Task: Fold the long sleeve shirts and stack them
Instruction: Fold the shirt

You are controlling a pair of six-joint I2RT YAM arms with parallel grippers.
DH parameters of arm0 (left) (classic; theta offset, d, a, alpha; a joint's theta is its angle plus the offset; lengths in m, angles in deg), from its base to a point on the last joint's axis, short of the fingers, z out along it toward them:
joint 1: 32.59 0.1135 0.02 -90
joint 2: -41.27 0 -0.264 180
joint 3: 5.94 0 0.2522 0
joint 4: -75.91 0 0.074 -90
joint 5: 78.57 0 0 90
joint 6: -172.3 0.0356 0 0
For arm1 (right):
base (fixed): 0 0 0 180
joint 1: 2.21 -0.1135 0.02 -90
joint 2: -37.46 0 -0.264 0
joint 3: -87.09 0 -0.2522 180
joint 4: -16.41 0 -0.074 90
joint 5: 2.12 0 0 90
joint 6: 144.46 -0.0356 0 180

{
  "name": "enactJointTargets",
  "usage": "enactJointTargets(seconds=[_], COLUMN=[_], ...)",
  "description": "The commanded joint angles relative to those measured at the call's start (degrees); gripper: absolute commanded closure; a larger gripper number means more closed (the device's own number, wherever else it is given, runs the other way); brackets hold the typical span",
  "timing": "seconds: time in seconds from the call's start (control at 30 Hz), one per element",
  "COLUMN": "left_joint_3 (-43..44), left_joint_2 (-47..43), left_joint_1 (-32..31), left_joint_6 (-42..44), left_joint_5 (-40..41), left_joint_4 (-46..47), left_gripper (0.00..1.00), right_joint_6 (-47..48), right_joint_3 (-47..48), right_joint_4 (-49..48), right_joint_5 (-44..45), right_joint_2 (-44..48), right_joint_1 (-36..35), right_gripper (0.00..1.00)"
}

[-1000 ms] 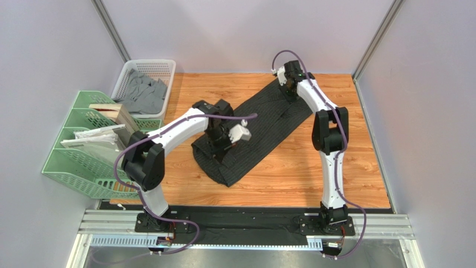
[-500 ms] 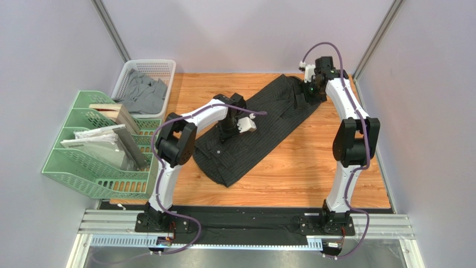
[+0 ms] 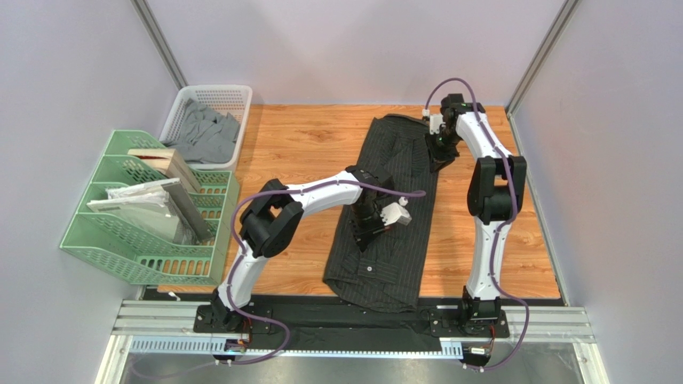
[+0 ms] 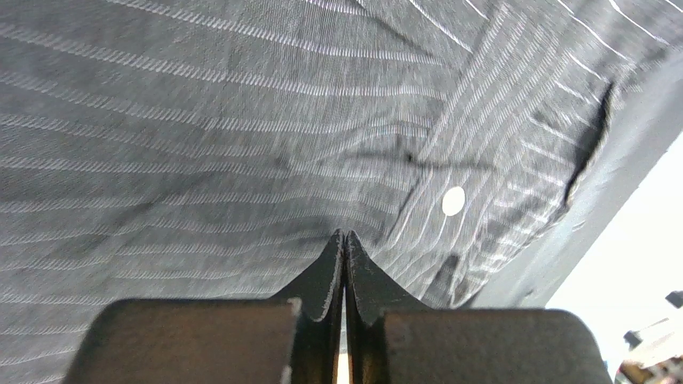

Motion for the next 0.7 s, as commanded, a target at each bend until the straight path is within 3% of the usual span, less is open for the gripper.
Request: enactJointTargets(seconds=[0.0,0.23,0.5,0.67], left_joint_3=[-4.2,-14.1,-15.2,-13.0], left_joint_2=[-13.8,-29.1,-27.4,-25.5], left_joint_1=[5.8,18.4,29.8,31.0], left_joint_6=[-7.5,-13.2,-15.3,-11.6], left_joint_5=[-6.8,-16.2,-13.5,-8.1], left_joint_4=[9.0,16.7,13.4,11.2], left_gripper=[0.9,0.52,0.52,0.5], right_joint_6=[2.1,4.4,5.1,5.0], right_joint_3=[4.0,1.4,20.8,24.3], right_joint_4=[2.8,-0.1,2.1,-3.0], right_joint_5=[3.6,4.5,5.8,6.7], right_joint_2=[-4.4,-7.5,-21.0,-23.6], right_joint_1=[-3.7,-6.5,-11.5,-15.1], right_gripper=[0.89,0.94,0.97,0.96])
